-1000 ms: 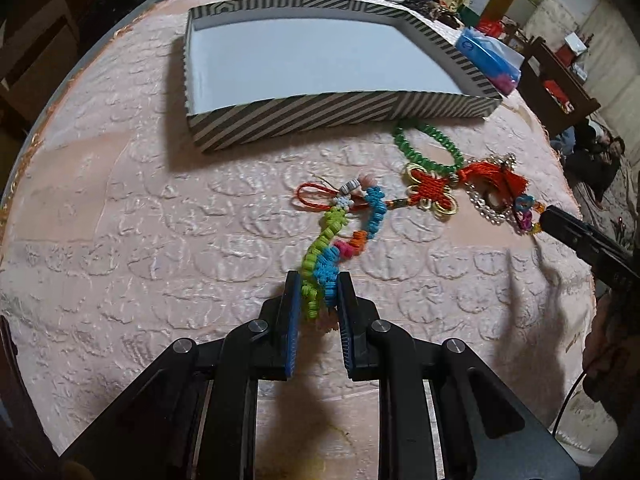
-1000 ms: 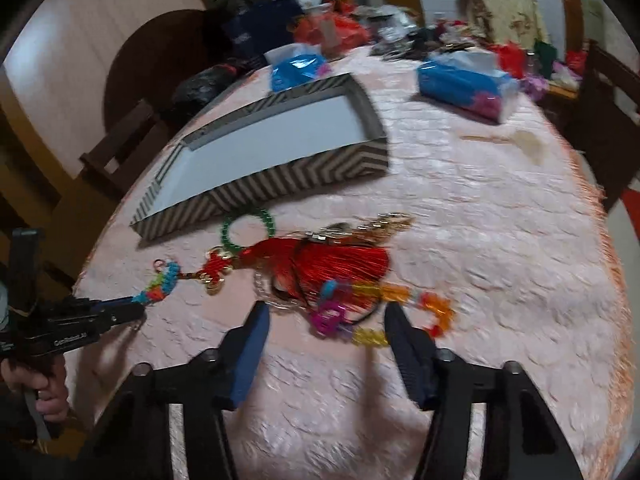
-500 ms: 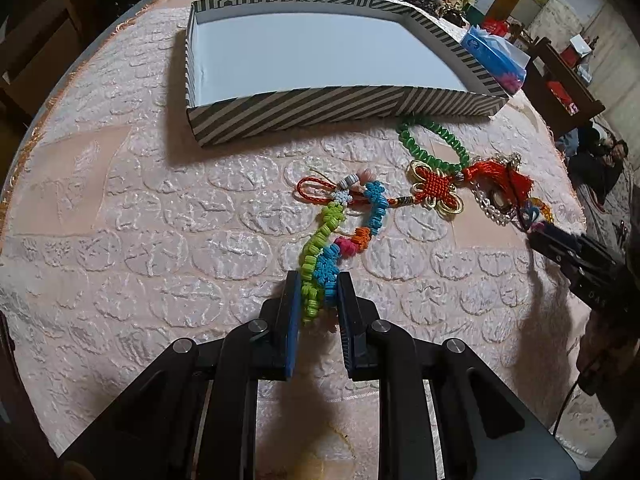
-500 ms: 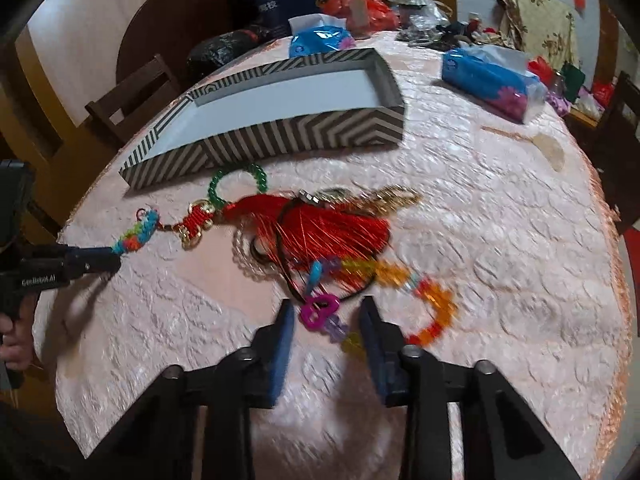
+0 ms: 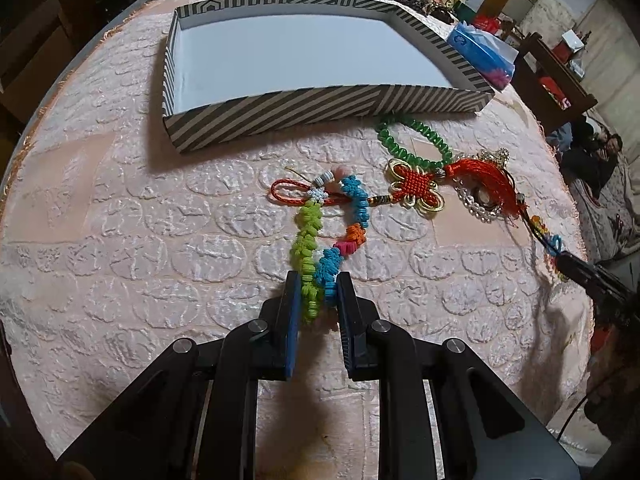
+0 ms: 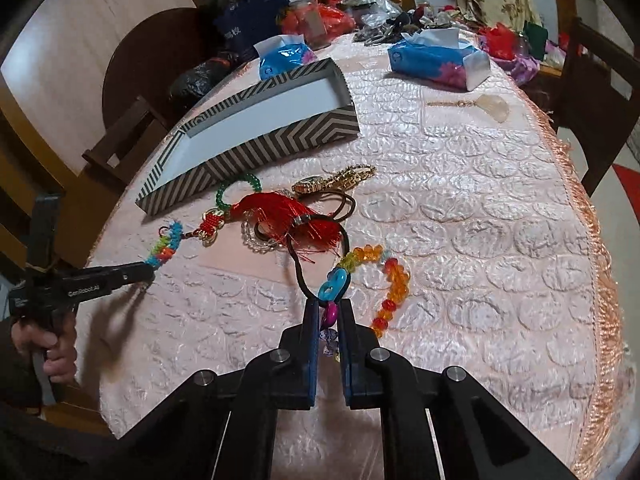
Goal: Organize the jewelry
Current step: 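Lift both held bracelets and carry them toward the striped tray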
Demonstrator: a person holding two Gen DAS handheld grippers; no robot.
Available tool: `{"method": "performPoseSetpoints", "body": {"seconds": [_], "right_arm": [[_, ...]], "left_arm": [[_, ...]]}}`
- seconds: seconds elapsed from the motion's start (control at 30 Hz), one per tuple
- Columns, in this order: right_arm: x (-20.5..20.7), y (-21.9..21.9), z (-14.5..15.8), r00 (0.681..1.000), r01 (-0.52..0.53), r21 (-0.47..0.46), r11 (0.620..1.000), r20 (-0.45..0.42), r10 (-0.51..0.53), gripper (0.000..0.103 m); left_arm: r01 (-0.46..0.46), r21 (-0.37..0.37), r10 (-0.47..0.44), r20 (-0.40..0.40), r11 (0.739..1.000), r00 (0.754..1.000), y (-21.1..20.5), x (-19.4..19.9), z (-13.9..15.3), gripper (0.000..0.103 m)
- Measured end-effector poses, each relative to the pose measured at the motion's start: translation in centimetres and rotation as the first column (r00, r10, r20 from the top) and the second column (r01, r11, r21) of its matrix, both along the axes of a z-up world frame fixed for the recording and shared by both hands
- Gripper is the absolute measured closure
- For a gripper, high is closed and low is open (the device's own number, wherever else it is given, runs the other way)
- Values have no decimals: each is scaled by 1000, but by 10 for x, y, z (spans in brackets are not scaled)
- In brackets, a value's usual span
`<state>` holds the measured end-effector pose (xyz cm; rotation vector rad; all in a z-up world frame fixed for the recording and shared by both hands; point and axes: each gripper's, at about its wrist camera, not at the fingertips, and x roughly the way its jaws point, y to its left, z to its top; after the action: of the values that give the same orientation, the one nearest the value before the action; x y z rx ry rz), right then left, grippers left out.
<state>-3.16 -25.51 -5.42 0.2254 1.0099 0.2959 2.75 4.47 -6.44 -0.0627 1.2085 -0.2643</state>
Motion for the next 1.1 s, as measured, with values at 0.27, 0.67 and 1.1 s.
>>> {"method": "performPoseSetpoints", "body": {"seconds": [0.27, 0.67, 1.1], "right_arm": [[-11, 5, -21, 998, -21, -7, 1000, -62, 21, 95], [-21, 9, -20, 998, -61, -38, 997, -37, 60, 94], [-26, 18, -19, 992, -123, -101, 987, -22, 122, 91]], "left_arm": [[-1, 1, 1, 2, 1000, 1000, -2, -2, 1, 87], [-1, 2, 1, -7, 1000, 1000, -2, -4, -2, 87], [0, 4, 0, -7, 1000, 1000, -2, -3, -3, 87]]}}
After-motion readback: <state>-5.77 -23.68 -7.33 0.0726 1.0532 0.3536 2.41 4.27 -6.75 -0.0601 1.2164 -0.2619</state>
